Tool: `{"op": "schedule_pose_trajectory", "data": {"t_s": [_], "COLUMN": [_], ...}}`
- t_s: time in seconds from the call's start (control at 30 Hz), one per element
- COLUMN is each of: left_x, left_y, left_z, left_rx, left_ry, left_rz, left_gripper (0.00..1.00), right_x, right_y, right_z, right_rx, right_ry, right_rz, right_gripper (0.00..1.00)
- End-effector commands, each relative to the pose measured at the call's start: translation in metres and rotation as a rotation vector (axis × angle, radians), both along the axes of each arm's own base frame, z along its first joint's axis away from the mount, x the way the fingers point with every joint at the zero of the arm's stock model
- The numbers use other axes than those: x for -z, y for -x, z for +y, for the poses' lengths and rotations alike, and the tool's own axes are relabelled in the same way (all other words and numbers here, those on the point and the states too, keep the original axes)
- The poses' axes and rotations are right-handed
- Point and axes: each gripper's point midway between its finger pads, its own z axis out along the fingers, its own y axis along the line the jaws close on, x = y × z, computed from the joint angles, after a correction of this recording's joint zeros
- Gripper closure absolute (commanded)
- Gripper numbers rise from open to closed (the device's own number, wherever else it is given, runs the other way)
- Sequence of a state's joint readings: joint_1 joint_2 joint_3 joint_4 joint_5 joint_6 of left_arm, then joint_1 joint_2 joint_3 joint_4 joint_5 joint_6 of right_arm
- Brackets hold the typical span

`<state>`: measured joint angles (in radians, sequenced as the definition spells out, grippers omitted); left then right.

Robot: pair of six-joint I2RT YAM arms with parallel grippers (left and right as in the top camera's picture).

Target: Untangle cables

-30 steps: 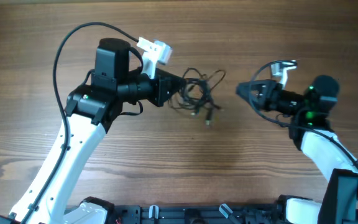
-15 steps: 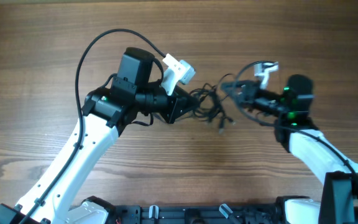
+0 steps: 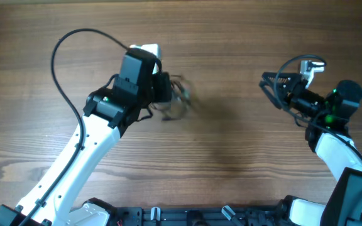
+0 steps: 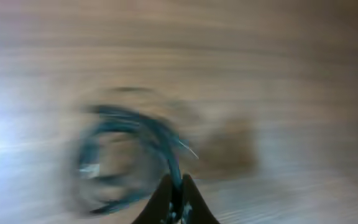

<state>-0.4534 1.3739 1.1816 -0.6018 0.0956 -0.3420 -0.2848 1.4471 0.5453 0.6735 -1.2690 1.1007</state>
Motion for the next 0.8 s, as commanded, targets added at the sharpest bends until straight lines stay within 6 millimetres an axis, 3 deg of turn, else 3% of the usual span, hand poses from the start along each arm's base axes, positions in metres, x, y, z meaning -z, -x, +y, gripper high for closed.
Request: {"op": "schedule_pose_trajectory", "data": {"t_s": [0.0, 0.17, 0.23, 0.27, 0.37, 0.4, 0.43, 0.57, 0.63, 0.7, 0.77], "left_x": [-0.046, -0.072, -0.078, -0.079, -0.081, -0.081, -0.081, -0.103, -0.126, -0.137, -0.132], "left_y": [0.034, 0.061, 0.074, 0.076, 0.08, 0.08, 0.077, 0.052, 0.045, 0.038, 0.022], "left_z": [-0.072, -0.094, -0.098, -0.098, -0.099, -0.099, -0.097, -0.052, -0.017, 0.007, 0.023], "left_rx": [0.486, 0.712, 0.799, 0.806, 0.825, 0.825, 0.816, 0.68, 0.608, 0.542, 0.399], "left_ry": [0.265, 0.4, 0.44, 0.446, 0.464, 0.464, 0.463, 0.469, 0.466, 0.446, 0.445], "left_rz": [-0.095, -0.152, -0.157, -0.156, -0.149, -0.15, -0.152, -0.222, -0.307, -0.359, -0.312], "left_gripper": [0.96, 0.96, 0.96, 0.96, 0.96, 0.96, 0.96, 0.96, 0.96, 0.96, 0.96], "right_x": [0.004, 0.042, 0.048, 0.049, 0.052, 0.051, 0.05, 0.077, 0.109, 0.119, 0.123], "right_y": [0.018, 0.019, 0.019, 0.02, 0.021, 0.019, 0.013, -0.005, -0.001, 0.006, 0.012], "right_z": [0.028, 0.057, 0.074, 0.081, 0.096, 0.096, 0.09, 0.031, -0.024, -0.045, -0.046], "right_rx": [-0.15, -0.146, -0.151, -0.159, -0.154, -0.149, -0.115, 0.096, 0.276, 0.336, 0.333], "right_ry": [0.086, 0.181, 0.209, 0.217, 0.223, 0.218, 0.229, 0.269, 0.291, 0.279, 0.268], "right_rz": [-0.153, -0.047, -0.028, -0.027, 0.012, 0.009, -0.002, 0.157, 0.361, 0.443, 0.482], "right_gripper": [0.01, 0.0, 0.03, 0.14, 0.69, 0.82, 0.96, 0.96, 0.96, 0.96, 0.93]}}
